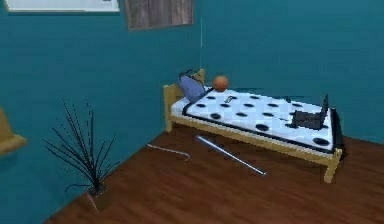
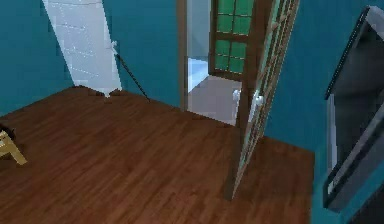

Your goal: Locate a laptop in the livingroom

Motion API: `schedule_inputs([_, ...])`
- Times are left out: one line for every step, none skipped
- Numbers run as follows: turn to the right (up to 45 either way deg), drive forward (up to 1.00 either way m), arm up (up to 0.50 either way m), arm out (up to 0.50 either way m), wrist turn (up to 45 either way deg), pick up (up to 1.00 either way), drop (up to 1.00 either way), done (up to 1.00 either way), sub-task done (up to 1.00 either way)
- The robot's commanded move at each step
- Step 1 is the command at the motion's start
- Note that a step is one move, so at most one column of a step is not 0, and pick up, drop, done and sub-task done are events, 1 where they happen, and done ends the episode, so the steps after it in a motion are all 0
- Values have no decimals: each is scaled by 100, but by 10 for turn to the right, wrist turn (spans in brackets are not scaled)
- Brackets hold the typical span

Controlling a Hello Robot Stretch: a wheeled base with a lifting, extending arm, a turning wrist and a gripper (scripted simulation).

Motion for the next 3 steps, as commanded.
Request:
schedule_inputs([450,0,0,0,0,0,0,0,0])
schedule_inputs([180,0,0,0,0,0,0,0,0])
schedule_inputs([0,95,0,0,0,0,0,0,0])
